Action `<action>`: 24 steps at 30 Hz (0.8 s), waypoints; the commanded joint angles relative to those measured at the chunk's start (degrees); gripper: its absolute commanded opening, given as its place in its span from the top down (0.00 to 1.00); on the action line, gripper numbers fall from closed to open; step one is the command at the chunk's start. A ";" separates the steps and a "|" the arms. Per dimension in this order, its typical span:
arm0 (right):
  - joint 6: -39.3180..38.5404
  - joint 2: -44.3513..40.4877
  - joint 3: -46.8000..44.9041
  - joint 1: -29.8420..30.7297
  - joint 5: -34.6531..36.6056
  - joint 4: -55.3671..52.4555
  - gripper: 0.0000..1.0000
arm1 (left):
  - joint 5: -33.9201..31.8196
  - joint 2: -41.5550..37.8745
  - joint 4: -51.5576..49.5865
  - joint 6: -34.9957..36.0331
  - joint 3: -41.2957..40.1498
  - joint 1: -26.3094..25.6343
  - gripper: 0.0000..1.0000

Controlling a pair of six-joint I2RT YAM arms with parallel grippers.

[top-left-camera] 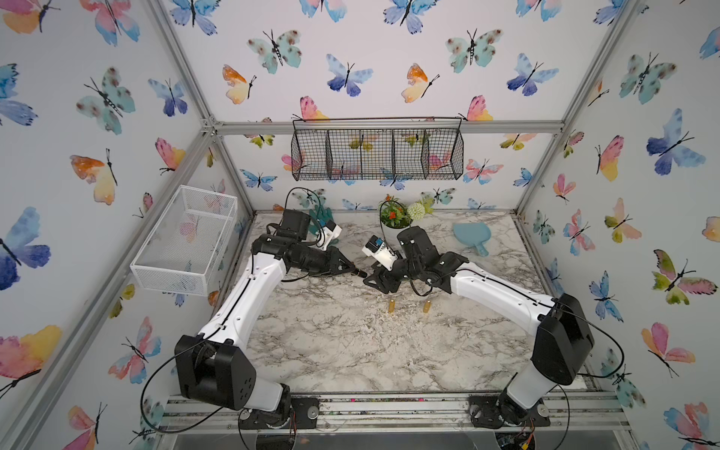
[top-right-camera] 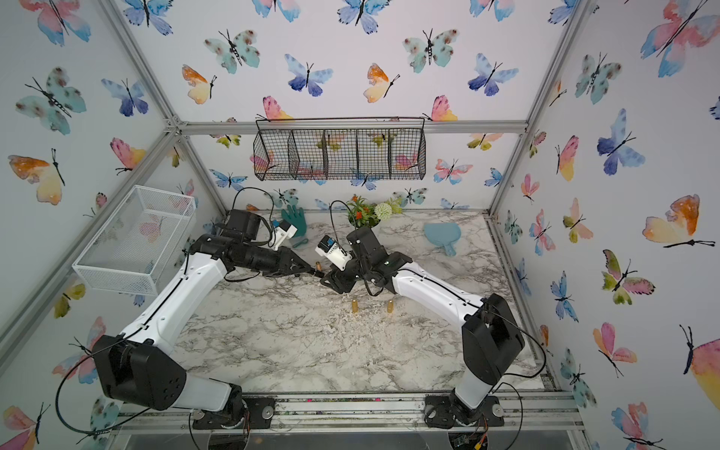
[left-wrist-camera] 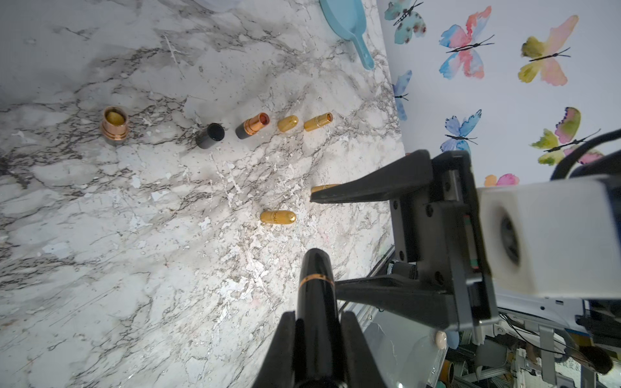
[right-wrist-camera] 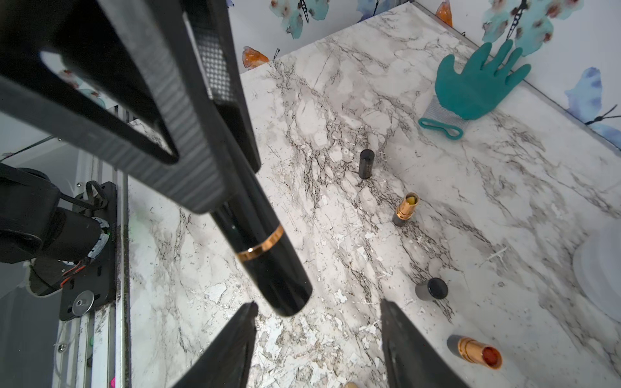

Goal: Open the lipstick cap
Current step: Open the cover of the lipstick.

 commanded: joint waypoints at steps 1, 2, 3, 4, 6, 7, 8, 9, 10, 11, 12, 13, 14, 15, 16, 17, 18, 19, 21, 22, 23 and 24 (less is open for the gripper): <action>-0.78 0.65 0.72 0.21 -2.37 -0.12 0.39 | 4.43 -0.32 0.07 0.20 -1.05 -0.44 0.92; -0.78 0.88 0.81 0.17 -2.52 0.00 0.40 | 4.43 -0.21 0.08 0.28 -1.17 -0.80 0.92; -0.78 1.17 0.98 0.18 -2.85 0.17 0.40 | 4.51 -0.22 0.07 0.31 -1.26 -1.02 0.92; -0.78 1.45 1.14 0.17 -3.12 0.14 0.40 | 4.54 -0.22 0.07 0.31 -1.31 -1.12 0.92; -0.69 1.96 1.59 0.20 -3.82 0.44 0.41 | 4.50 -0.05 0.14 0.31 -1.51 -1.21 0.92; -0.74 2.15 1.75 0.17 -4.08 0.53 0.42 | 4.56 0.05 0.13 0.31 -1.52 -1.25 0.92; -0.91 2.34 2.08 0.25 -4.56 0.63 0.45 | 5.03 0.18 0.45 0.26 -1.73 -1.21 0.92; -1.09 2.50 2.28 0.25 -4.95 0.63 0.48 | 5.63 0.30 0.91 0.07 -2.05 -1.21 0.93; -1.21 2.67 2.54 0.25 -5.31 0.50 0.50 | 5.92 0.72 0.95 0.13 -2.06 -1.21 0.93; -1.37 2.86 2.87 0.38 -5.58 0.45 0.50 | 5.85 0.99 0.95 0.20 -2.17 -1.17 0.93; -1.44 2.91 3.01 0.42 -5.69 0.37 0.50 | 5.76 1.22 0.97 0.22 -2.14 -1.21 0.94; -1.61 3.01 3.10 0.53 -5.74 0.36 0.51 | 5.74 1.45 0.96 0.22 -2.23 -1.21 0.94; -1.81 3.04 3.14 0.60 -5.84 0.29 0.51 | 5.61 1.70 1.00 0.22 -2.43 -1.31 0.94; -1.84 3.04 3.18 0.62 -5.93 0.32 0.52 | 5.45 1.96 0.92 0.22 -2.49 -1.35 0.94; -1.92 3.04 3.11 0.69 -6.04 0.40 0.53 | 5.27 2.19 0.95 0.22 -2.62 -1.36 0.94; -2.01 3.13 3.10 0.69 -6.09 0.46 0.54 | 5.22 2.38 0.95 0.31 -2.72 -1.34 0.94; -2.09 3.13 3.10 0.73 -6.11 0.52 0.55 | 5.14 2.58 0.95 0.31 -2.67 -1.38 0.95; -2.10 3.21 3.18 0.78 -6.07 0.47 0.59 | 5.05 2.75 0.95 0.38 -2.69 -1.40 0.95; -2.19 3.14 3.20 0.78 -5.59 0.30 0.75 | 4.54 2.98 0.95 0.39 -2.49 -1.38 0.95; -2.32 3.05 3.11 0.78 -5.23 0.30 0.79 | 4.51 3.10 1.00 0.39 -2.25 -1.38 0.95; -2.44 2.96 2.99 0.78 -4.84 0.08 0.81 | 4.43 3.13 0.96 0.39 -2.04 -1.37 0.96; -2.58 2.89 3.01 0.78 -4.33 -0.26 0.83 | 4.36 3.39 0.87 0.31 -1.87 -1.30 0.96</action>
